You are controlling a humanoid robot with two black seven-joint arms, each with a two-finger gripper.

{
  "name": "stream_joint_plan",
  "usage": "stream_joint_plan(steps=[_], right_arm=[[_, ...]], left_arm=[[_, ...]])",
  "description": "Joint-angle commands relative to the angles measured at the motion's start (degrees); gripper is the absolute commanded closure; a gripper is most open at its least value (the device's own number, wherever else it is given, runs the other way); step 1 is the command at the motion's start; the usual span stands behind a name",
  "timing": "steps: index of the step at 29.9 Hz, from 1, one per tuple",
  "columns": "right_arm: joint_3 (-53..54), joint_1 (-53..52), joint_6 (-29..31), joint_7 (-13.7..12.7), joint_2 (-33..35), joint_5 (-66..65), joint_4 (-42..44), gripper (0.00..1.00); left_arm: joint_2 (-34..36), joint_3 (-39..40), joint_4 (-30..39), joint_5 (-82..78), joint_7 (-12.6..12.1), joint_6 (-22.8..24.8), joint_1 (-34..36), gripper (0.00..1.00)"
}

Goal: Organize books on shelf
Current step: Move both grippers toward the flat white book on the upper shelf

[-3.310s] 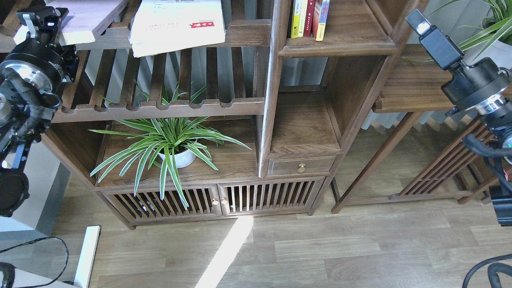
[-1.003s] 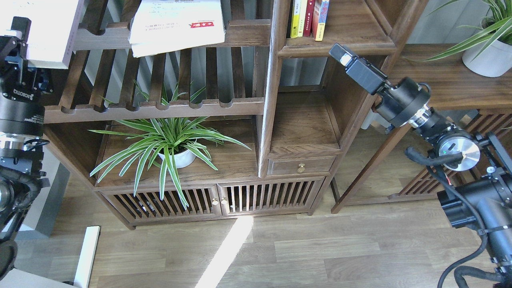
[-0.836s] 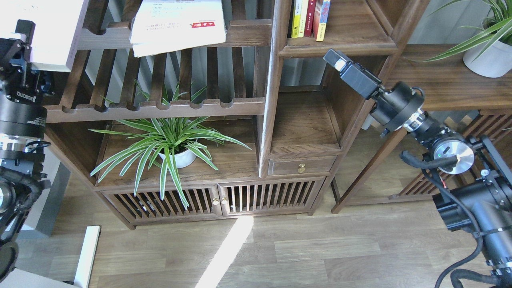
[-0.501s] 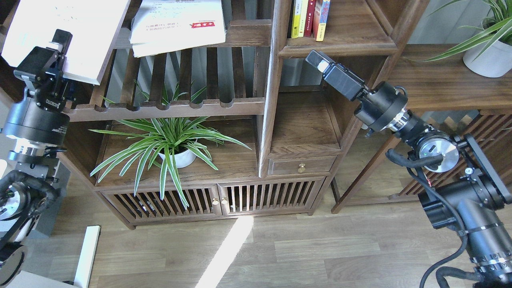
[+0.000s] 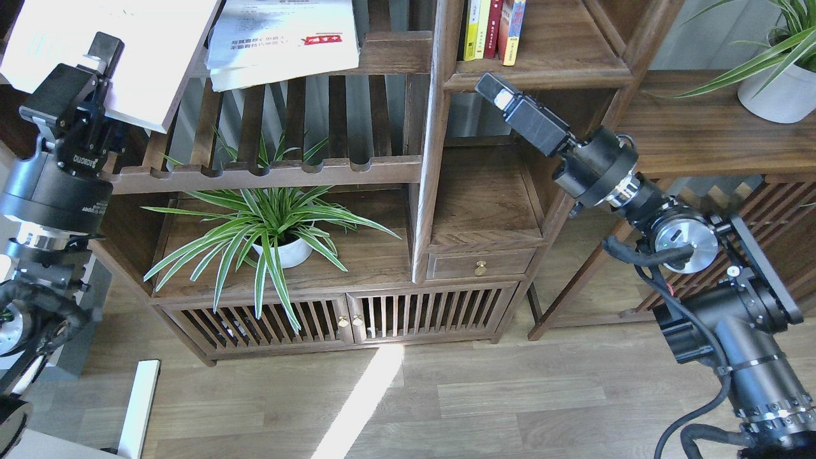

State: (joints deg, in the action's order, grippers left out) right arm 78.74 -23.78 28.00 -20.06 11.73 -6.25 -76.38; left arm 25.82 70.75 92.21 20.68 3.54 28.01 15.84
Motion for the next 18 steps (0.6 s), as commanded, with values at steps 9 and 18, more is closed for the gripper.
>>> stream_joint_plan(steps=[9, 18], right_arm=[[-0.2, -1.3, 0.0, -0.2, -2.8, -1.2, 0.1, 0.27], [-0.1, -2.1, 0.0, -0.2, -4.0, -1.4, 0.1, 0.27]], left_arm=[[-8.3, -3.3, 0.0, -7.7, -0.1, 0.0, 4.1, 0.99], [-11.5, -10.9, -2.3, -11.5, -0.1, 0.0, 10.3, 0.99]])
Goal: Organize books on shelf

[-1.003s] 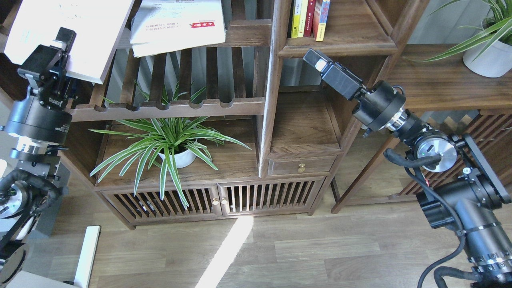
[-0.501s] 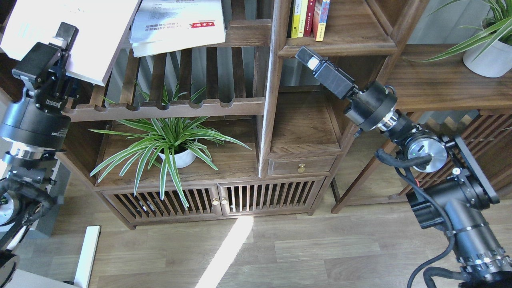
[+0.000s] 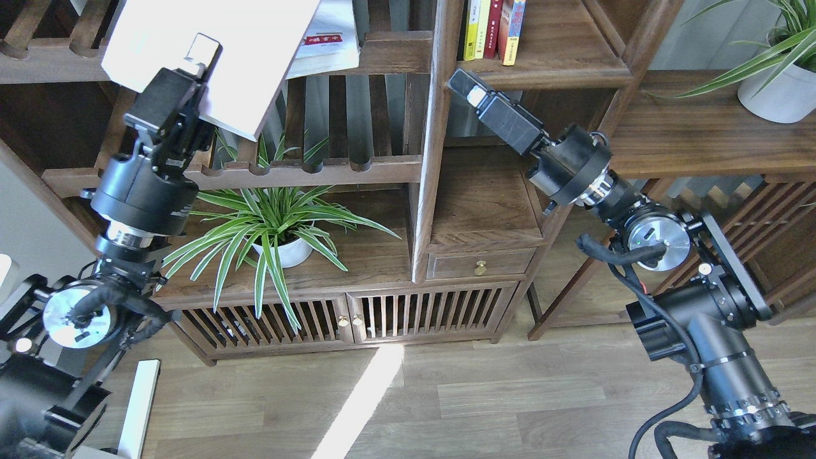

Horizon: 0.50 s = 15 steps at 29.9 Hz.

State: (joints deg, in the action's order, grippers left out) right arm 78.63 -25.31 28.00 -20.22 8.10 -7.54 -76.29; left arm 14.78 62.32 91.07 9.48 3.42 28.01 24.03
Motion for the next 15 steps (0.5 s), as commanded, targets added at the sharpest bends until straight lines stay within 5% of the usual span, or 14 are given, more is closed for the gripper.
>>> stream_joint_plan(steps=[1, 15], right_arm=[[0.0, -0.7, 0.0, 0.0, -0.4, -0.1, 0.0, 0.27], [-0.1, -5.6, 0.0, 0.0, -3.2, -0.4, 0.0, 0.27]], left_arm=[[-0.9, -2.9, -1.8, -0.3, 0.0, 0.0, 2.8, 0.99], [-8.4, -5.4, -5.6, -2.0, -3.5, 0.0, 4.6, 0.98]])
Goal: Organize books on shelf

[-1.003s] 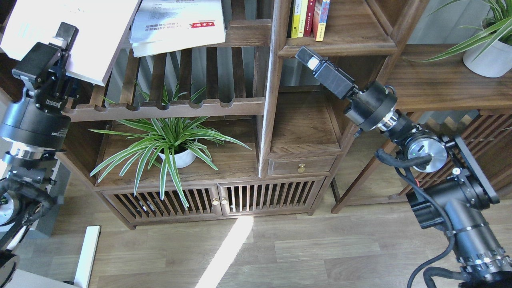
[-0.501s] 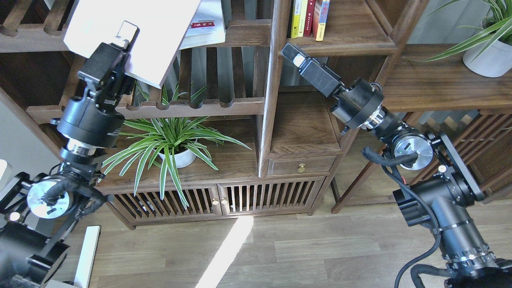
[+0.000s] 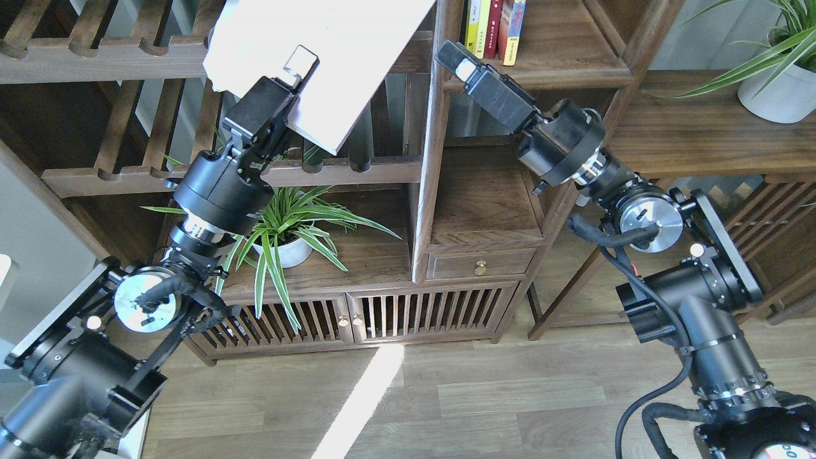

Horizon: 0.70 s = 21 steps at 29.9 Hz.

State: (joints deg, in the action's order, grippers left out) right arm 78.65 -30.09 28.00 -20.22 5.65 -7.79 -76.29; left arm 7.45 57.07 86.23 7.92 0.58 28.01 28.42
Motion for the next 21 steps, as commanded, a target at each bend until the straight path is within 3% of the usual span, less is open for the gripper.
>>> stream_joint_plan(steps=[1, 21], right_arm=[[-0.2, -0.9, 0.0, 0.0, -0.9, -0.2, 0.1, 0.27], [-2.3, -2.1, 0.0, 0.0, -3.5, -2.7, 0.2, 0.27]], left_arm=[[-1.3, -0.1, -0.9, -0.4, -0.8, 0.0, 0.2, 0.98], [-4.4, -3.1, -1.8, -1.6, -0.8, 0.0, 1.3, 0.98]])
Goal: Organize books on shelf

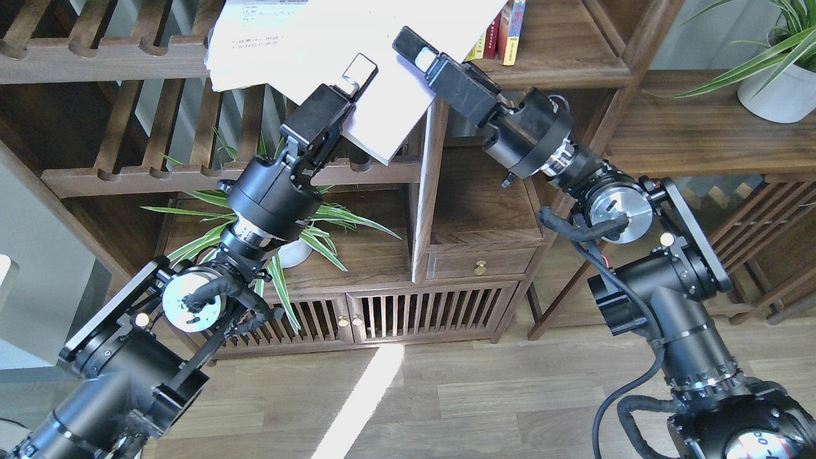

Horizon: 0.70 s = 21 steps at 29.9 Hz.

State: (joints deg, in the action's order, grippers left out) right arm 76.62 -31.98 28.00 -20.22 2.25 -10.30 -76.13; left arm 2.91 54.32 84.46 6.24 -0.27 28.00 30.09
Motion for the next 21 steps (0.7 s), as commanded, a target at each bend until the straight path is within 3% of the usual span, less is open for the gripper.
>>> stream_joint_plan(steps=[1, 7, 21], right_arm=[[-0.2, -0.4, 0.0, 0.0, -0.2, -0.2, 0.0, 0.27], [-0.3, -1.3, 0.0, 0.0, -0.8, -0.4, 0.0, 0.27], [-4.0, -1.9, 0.0, -0.1, -2.2, -0.4, 0.0, 0.58]], left_arm=[[0.2, -0.4, 0.0, 0.1, 0.0, 0.0, -0.4, 0.98], [0.4, -0.4, 0.0, 0.1, 0.0, 0.0, -0.4, 0.96], [0.7, 0.0, 0.1, 0.2, 0.1, 0.0, -0.6, 0.89]])
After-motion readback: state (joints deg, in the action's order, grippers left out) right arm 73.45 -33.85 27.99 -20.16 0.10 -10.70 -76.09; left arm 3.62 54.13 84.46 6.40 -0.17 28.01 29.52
